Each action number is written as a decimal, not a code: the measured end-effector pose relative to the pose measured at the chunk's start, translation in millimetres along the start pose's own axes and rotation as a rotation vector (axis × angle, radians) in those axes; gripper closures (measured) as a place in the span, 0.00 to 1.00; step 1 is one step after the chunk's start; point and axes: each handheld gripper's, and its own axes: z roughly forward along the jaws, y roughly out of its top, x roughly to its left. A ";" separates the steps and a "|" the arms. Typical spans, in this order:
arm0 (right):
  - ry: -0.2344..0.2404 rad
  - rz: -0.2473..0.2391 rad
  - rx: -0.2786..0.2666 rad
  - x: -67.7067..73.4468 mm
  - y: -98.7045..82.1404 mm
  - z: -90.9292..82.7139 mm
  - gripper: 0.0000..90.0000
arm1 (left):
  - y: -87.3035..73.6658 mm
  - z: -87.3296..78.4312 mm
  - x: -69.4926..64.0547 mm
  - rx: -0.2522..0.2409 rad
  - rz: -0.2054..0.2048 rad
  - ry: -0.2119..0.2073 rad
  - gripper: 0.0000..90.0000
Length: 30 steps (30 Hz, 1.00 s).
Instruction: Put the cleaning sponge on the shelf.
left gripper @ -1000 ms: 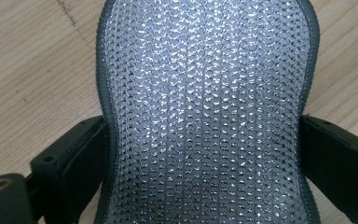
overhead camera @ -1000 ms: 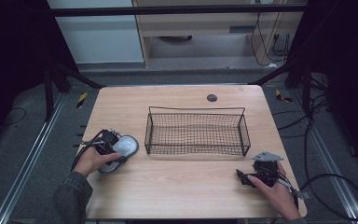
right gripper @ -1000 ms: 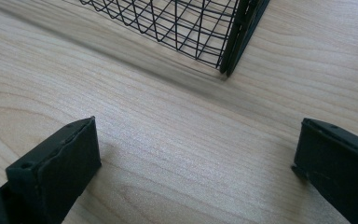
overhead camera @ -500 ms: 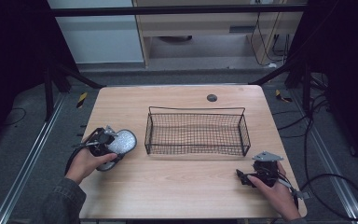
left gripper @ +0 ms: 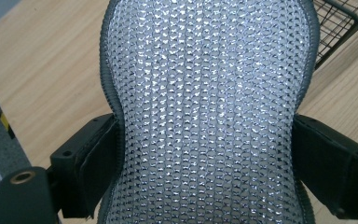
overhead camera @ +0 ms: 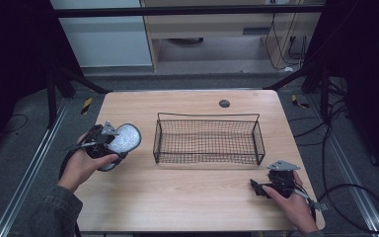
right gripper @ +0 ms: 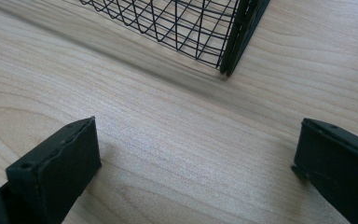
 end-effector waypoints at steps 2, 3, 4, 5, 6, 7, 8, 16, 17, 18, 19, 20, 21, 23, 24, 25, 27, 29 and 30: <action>0.000 0.000 0.000 0.0 0.0 0.0 0.00 | 6.3 -2.8 -0.6 -0.004 0.016 0.003 0.13; 0.000 0.000 0.000 0.0 0.0 0.0 0.00 | 6.3 -2.8 -0.6 -0.004 0.016 0.003 0.13; 0.000 0.000 0.000 0.0 0.0 0.0 0.00 | 12.4 -5.7 -1.3 -0.011 0.029 0.007 0.13; 0.000 0.000 0.000 0.0 0.0 0.0 0.00 | 16.1 -7.7 -1.6 -0.015 0.035 0.009 0.13; 0.000 0.000 0.000 0.0 0.0 0.0 0.00 | 16.1 -7.7 -1.6 -0.015 0.035 0.009 0.13; 0.000 0.000 0.000 0.0 0.0 0.0 0.00 | 20.9 -10.0 -2.4 -0.021 0.043 0.008 0.13; 0.000 0.000 0.000 0.0 0.0 0.0 0.00 | 23.9 -11.5 -3.1 -0.024 0.050 0.010 0.13; 0.000 0.000 0.000 0.0 0.0 0.0 0.00 | 55.8 -27.2 -9.7 -0.041 0.108 0.026 0.13; 0.000 0.000 0.000 0.0 0.0 0.0 0.00 | 62.1 -28.9 -12.0 -0.040 0.122 0.026 0.13; 0.000 0.000 -0.001 0.0 0.0 0.1 0.00 | 62.1 -28.9 -12.0 -0.040 0.122 0.026 0.13; 0.000 0.000 -0.001 0.0 0.0 0.1 0.00 | 65.4 -29.5 -13.3 -0.040 0.133 0.029 0.13; 0.000 0.000 0.000 0.0 0.0 0.0 0.00 | 71.6 -30.2 -16.1 -0.041 0.149 0.028 0.13; 0.000 0.000 0.000 0.0 0.0 0.0 0.00 | 74.5 -30.1 -17.1 -0.042 0.157 0.027 0.14; 0.000 0.000 0.000 0.0 0.0 0.0 0.00 | 80.7 -29.2 -19.2 -0.044 0.169 0.025 0.14; 0.000 0.000 0.000 0.0 0.0 0.0 0.00 | 83.9 -28.3 -20.2 -0.045 0.173 0.022 0.14; 0.000 0.000 0.000 0.0 0.0 0.0 0.00 | 83.9 -28.3 -20.2 -0.045 0.173 0.022 0.14; 0.000 0.000 0.000 0.0 0.0 0.0 0.00 | 93.0 -24.0 -24.5 -0.043 0.193 0.016 0.14; 0.000 0.000 0.000 0.0 0.0 0.0 0.00 | 94.9 -23.1 -25.8 -0.041 0.196 0.014 0.14; 0.000 0.000 0.000 0.0 0.0 0.0 0.00 | 99.0 -20.9 -28.6 -0.040 0.207 0.010 0.14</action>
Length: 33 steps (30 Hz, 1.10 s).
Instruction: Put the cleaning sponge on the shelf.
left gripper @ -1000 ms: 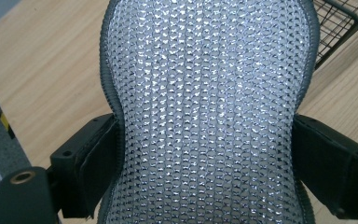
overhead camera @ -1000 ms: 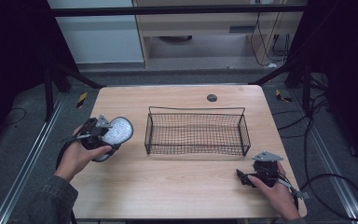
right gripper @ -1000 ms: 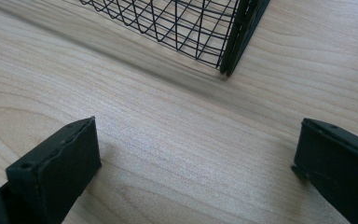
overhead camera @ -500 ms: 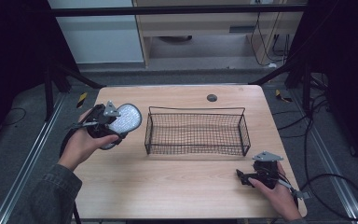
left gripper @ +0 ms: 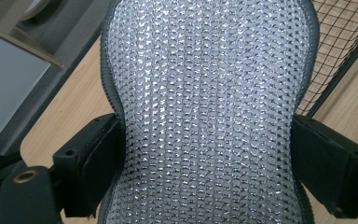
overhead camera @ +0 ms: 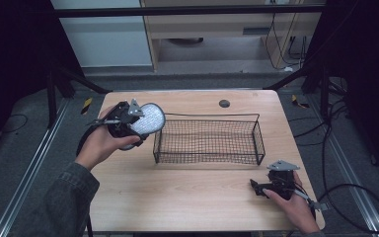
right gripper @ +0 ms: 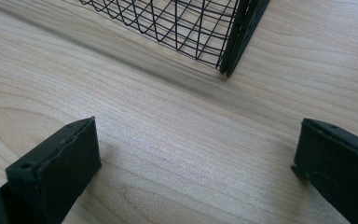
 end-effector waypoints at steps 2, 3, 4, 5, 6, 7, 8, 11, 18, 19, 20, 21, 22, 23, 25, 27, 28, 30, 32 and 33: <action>0.000 0.000 0.000 0.0 0.0 0.0 0.00 | 3.9 2.5 -2.0 -0.007 0.003 -0.003 0.14; 0.000 0.000 0.000 0.0 0.0 0.0 0.00 | 5.7 3.3 -2.6 0.001 0.007 -0.007 0.14; 0.000 0.000 0.000 0.0 0.0 0.0 0.00 | 6.6 4.8 -3.2 -0.003 0.011 -0.007 0.14; 0.000 0.000 0.000 0.0 0.0 0.0 0.00 | 6.6 4.8 -3.2 -0.003 0.011 -0.007 0.14; 0.000 0.000 0.000 0.0 0.0 0.0 0.00 | 8.3 6.1 -4.1 0.004 0.018 -0.010 0.14; -0.001 0.000 0.000 0.0 0.0 0.0 0.00 | 10.7 7.1 -5.2 0.016 0.029 -0.012 0.14; 0.000 0.000 0.000 0.0 0.0 0.0 0.00 | 14.4 8.7 -7.0 0.019 0.039 -0.014 0.14; -0.001 0.000 -0.001 0.0 0.0 0.0 0.00 | 18.5 10.1 -9.0 0.014 0.046 -0.018 0.14; 0.000 0.001 0.000 0.1 0.0 0.0 0.00 | 36.8 14.1 -13.5 0.003 0.074 -0.025 0.14; 0.000 0.001 0.000 0.1 0.0 0.0 0.00 | 36.8 14.1 -13.5 0.003 0.074 -0.025 0.15; 0.000 0.001 0.000 0.1 0.0 0.0 0.00 | 38.7 15.0 -14.0 -0.003 0.079 -0.025 0.15; 0.000 0.001 0.000 0.1 0.0 0.0 0.00 | 41.1 15.7 -15.0 0.002 0.084 -0.026 0.15; 0.000 0.001 0.000 0.1 0.0 0.0 0.00 | 42.9 16.3 -15.5 0.002 0.094 -0.023 0.15; 0.000 0.001 0.000 0.1 0.0 0.0 0.00 | 45.7 17.2 -16.7 0.002 0.097 -0.026 0.15; 0.000 0.000 0.000 0.0 0.0 0.0 0.00 | 48.9 17.2 -17.8 -0.001 0.105 -0.024 0.15; 0.000 0.001 0.000 0.1 0.0 0.0 0.00 | 51.5 17.3 -19.2 -0.008 0.108 -0.026 0.15; 0.000 0.001 0.000 0.1 0.0 0.0 0.00 | 51.5 17.3 -19.2 -0.008 0.108 -0.026 0.15; 0.000 0.001 0.000 0.1 0.0 0.0 0.00 | 54.6 17.7 -21.8 -0.014 0.118 -0.032 0.15; 0.000 0.000 0.000 0.0 0.0 0.0 0.00 | 55.4 18.9 -23.2 -0.022 0.121 -0.034 0.15; 0.000 0.000 0.000 0.0 0.0 0.0 0.00 | 57.0 19.6 -24.4 -0.013 0.128 -0.036 0.15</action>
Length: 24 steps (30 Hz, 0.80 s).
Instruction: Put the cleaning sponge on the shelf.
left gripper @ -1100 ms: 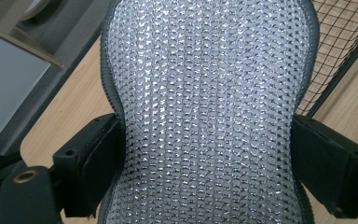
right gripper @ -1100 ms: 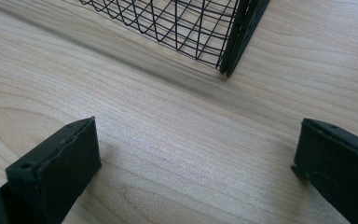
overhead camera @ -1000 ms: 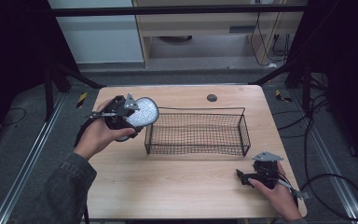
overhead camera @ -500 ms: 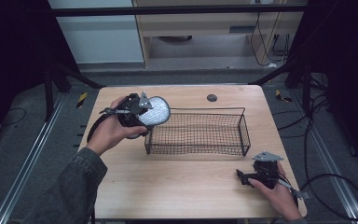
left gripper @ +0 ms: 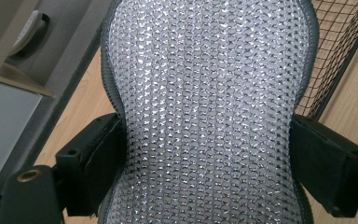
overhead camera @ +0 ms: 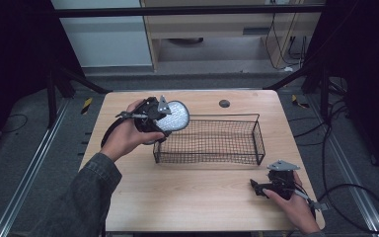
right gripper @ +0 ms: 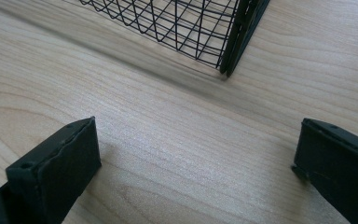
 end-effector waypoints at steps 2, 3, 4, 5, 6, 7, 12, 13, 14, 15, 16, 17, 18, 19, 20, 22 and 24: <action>0.000 0.000 0.000 0.0 0.0 0.0 0.00 | 1.9 0.9 -0.9 0.001 0.003 -0.001 0.15; 0.000 0.000 0.000 0.0 0.0 0.0 0.00 | 1.9 0.9 -0.9 0.001 0.003 -0.001 0.15; 0.000 0.000 0.000 0.0 0.0 0.0 0.00 | 2.9 1.1 -1.1 -0.001 0.006 0.000 0.15; 0.000 0.001 0.000 0.0 0.0 0.0 0.00 | 4.7 1.7 -1.7 -0.011 0.007 -0.002 0.15; 0.000 0.000 0.000 0.0 0.0 0.0 0.00 | 6.3 1.4 -2.1 -0.004 0.014 -0.001 0.15; 0.000 0.001 0.000 0.0 0.0 0.0 0.00 | 7.3 1.6 -2.7 -0.005 0.017 0.000 0.15; 0.000 0.000 0.000 0.0 0.0 0.0 0.00 | 12.2 2.2 -4.7 -0.008 0.031 -0.004 0.15; -0.001 -0.006 0.001 -0.3 -0.1 0.0 0.00 | 13.6 2.7 -5.6 -0.009 0.033 -0.006 0.15; 0.000 0.000 0.000 0.0 0.0 0.0 0.00 | 14.5 3.2 -6.3 -0.010 0.037 -0.006 0.15; 0.000 0.000 0.000 0.0 0.0 0.0 0.00 | 14.5 3.2 -6.3 -0.010 0.037 -0.006 0.15; -0.001 -0.006 0.001 -0.3 -0.1 0.0 0.00 | 15.8 3.8 -7.0 -0.009 0.041 -0.008 0.15; 0.000 -0.005 0.001 -0.3 -0.1 0.0 0.00 | 18.5 5.3 -8.6 -0.012 0.046 -0.009 0.15; 0.000 -0.005 0.001 -0.3 -0.1 0.0 0.00 | 18.5 5.3 -8.6 -0.012 0.046 -0.009 0.15; 0.000 0.001 0.000 0.1 0.0 0.0 0.00 | 21.1 7.0 -10.3 -0.014 0.053 -0.009 0.15; 0.000 0.000 0.000 0.0 0.0 0.0 0.00 | 22.3 7.9 -10.8 -0.015 0.057 -0.008 0.15; -0.001 -0.006 0.001 -0.3 -0.1 0.0 0.00 | 23.7 9.1 -11.5 -0.015 0.058 -0.010 0.15; 0.000 0.000 0.000 0.0 0.0 0.0 0.00 | 25.5 10.6 -12.4 -0.015 0.060 -0.012 0.15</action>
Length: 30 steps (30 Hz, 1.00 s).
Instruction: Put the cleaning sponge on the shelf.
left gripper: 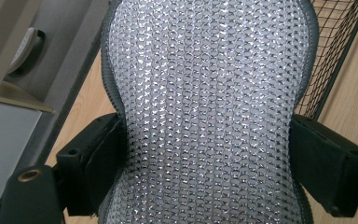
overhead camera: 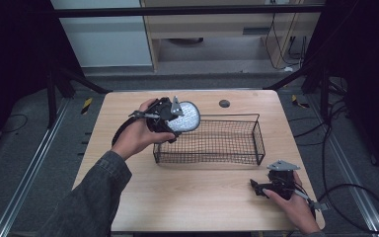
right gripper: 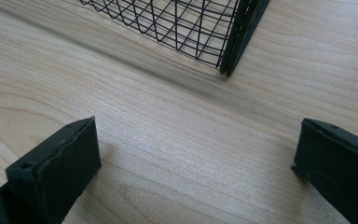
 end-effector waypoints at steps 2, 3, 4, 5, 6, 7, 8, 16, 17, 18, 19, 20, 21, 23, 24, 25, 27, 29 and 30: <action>-0.001 -0.005 0.002 -0.3 -0.1 0.0 0.00 | 2.6 1.5 -1.8 0.000 0.005 -0.003 0.15; 0.000 0.001 0.000 0.1 0.0 0.0 0.00 | 5.5 2.7 -3.5 -0.002 0.015 -0.004 0.16; -0.001 -0.006 0.002 -0.3 -0.1 0.0 0.00 | 6.8 3.8 -4.4 -0.003 0.017 -0.005 0.16; 0.000 0.001 0.000 0.0 0.0 0.0 0.00 | 8.1 4.9 -5.4 -0.002 0.021 -0.006 0.16; -0.001 -0.006 0.001 -0.3 -0.1 0.0 0.00 | 9.3 6.2 -6.2 0.001 0.029 -0.005 0.16; -0.001 -0.006 0.001 -0.3 -0.1 0.0 0.00 | 10.4 7.8 -7.4 0.000 0.032 -0.006 0.16; 0.000 0.000 0.000 0.0 0.0 0.0 0.00 | 11.6 9.3 -8.6 0.006 0.038 -0.005 0.16; 0.000 -0.001 -0.001 -0.1 0.0 0.0 0.00 | 17.6 19.5 -14.2 0.015 0.063 -0.011 0.16; 0.000 -0.001 0.000 -0.1 0.0 0.0 0.00 | 18.8 21.7 -14.9 0.015 0.067 -0.015 0.16; 0.000 0.000 0.000 0.0 0.0 0.0 0.00 | 18.8 21.7 -14.9 0.015 0.067 -0.015 0.16; 0.000 0.000 0.000 0.0 0.0 0.0 0.00 | 19.2 24.8 -15.5 0.022 0.070 -0.025 0.16; 0.000 0.000 0.000 0.0 0.0 0.0 0.00 | 19.2 24.8 -15.5 0.022 0.070 -0.025 0.16; 0.000 0.000 0.000 0.0 0.0 0.0 0.00 | 19.2 28.9 -16.8 0.035 0.075 -0.032 0.16; 0.000 0.001 0.000 0.0 0.0 0.0 0.00 | 20.0 31.9 -17.3 0.038 0.076 -0.039 0.16; 0.000 0.001 0.000 0.0 0.0 0.0 0.00 | 20.0 31.9 -17.3 0.038 0.076 -0.039 0.16; 0.000 0.000 0.000 0.0 0.0 0.0 0.00 | 20.8 33.0 -16.9 0.038 0.074 -0.039 0.16; 0.002 -0.003 0.002 -0.4 -0.1 -0.2 0.00 | 22.9 36.0 -16.0 0.038 0.071 -0.043 0.16; 0.004 -0.011 -0.001 -1.1 -0.6 -0.3 0.01 | 24.3 39.7 -16.0 0.037 0.069 -0.048 0.16; 0.006 -0.005 -0.002 -1.0 -0.8 -0.6 0.01 | 24.8 41.1 -16.0 0.038 0.070 -0.049 0.16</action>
